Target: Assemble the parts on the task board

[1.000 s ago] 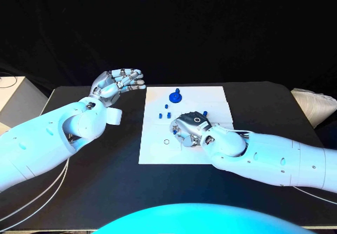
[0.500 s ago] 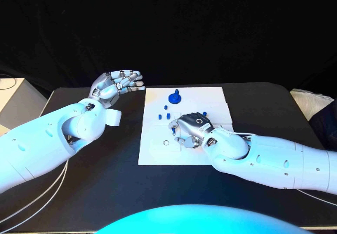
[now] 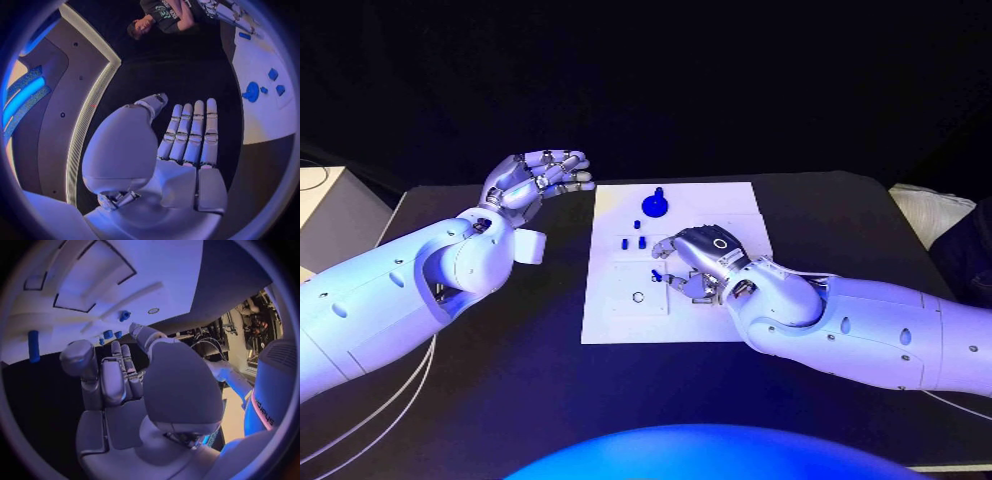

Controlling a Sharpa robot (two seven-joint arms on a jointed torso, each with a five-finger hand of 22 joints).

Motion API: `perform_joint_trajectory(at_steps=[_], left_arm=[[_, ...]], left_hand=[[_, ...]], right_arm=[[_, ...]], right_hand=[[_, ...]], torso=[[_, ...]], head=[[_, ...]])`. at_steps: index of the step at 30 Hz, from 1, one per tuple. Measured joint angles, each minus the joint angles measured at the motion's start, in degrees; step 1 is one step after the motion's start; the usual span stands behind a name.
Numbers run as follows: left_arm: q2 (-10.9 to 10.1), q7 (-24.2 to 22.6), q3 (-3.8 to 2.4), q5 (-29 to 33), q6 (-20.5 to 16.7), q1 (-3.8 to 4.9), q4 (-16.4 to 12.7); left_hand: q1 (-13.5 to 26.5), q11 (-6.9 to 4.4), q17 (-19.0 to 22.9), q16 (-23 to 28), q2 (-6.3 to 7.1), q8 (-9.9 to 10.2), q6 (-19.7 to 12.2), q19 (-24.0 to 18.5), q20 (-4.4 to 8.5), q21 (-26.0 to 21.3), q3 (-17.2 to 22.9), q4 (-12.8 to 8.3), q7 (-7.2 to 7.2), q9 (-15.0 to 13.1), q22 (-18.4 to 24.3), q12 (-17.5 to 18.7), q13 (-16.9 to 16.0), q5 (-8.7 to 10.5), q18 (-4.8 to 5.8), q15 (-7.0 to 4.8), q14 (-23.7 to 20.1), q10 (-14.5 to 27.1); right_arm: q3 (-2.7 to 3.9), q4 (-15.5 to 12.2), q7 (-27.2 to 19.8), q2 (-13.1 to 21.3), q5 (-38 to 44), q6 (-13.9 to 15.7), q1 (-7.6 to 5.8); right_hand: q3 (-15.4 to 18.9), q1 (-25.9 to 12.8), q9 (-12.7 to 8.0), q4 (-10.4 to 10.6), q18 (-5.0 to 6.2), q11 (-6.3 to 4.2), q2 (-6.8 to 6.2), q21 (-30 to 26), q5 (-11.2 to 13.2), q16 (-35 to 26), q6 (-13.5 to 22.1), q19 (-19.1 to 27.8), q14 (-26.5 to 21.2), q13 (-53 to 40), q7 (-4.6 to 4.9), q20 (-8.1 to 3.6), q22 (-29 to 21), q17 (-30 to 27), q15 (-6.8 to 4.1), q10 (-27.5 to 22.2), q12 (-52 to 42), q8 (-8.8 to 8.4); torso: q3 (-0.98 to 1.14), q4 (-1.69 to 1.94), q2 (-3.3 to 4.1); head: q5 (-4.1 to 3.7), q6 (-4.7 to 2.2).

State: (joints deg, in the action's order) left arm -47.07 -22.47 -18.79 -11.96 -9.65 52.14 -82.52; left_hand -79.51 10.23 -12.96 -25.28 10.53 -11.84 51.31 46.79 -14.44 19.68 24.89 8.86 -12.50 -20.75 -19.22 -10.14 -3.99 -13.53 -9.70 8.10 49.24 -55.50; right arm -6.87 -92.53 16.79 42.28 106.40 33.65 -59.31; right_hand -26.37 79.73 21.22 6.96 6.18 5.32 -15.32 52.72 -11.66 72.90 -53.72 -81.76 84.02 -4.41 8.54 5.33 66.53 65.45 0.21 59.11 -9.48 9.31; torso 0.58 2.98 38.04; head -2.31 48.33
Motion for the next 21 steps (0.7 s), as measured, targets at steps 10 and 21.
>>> perform_joint_trajectory(at_steps=[10,21], left_arm=[[0.01,0.06,0.0,0.0,0.02,0.0,0.05],[-0.02,0.11,0.0,0.0,0.02,-0.01,0.05]], left_hand=[[0.0,0.01,-0.1,0.0,0.0,0.0,0.0,0.06,-0.06,-0.25,-0.09,0.09,0.0,0.0,0.07,0.0,0.0,0.0,-0.01,0.0,0.0,0.24],[0.0,0.01,-0.11,0.0,0.0,0.0,0.0,0.21,-0.21,-0.26,-0.15,0.15,0.0,-0.01,0.16,0.0,0.01,0.0,-0.01,0.0,0.0,0.42]], right_arm=[[0.05,-0.22,-0.07,0.08,-2.35,-0.3,-0.12],[0.02,0.48,0.01,-0.46,-3.14,-3.53,-0.15]], right_hand=[[-6.62,0.84,-0.03,0.34,0.0,-0.62,-0.84,5.01,-0.22,1.56,-2.51,-1.64,-0.13,0.05,-0.07,-0.59,3.34,1.65,-0.13,5.7,-1.72,0.23],[-8.53,0.82,0.62,-1.1,0.0,-1.43,-0.83,7.5,-0.22,2.66,-4.4,-2.05,0.01,-0.09,-0.93,-0.6,5.21,2.96,-0.85,8.76,-1.72,1.33]], torso=[[-0.04,0.17,0.01],[-0.11,0.16,0.07]], head=[[-0.07,0.03],[0.19,0.2]])
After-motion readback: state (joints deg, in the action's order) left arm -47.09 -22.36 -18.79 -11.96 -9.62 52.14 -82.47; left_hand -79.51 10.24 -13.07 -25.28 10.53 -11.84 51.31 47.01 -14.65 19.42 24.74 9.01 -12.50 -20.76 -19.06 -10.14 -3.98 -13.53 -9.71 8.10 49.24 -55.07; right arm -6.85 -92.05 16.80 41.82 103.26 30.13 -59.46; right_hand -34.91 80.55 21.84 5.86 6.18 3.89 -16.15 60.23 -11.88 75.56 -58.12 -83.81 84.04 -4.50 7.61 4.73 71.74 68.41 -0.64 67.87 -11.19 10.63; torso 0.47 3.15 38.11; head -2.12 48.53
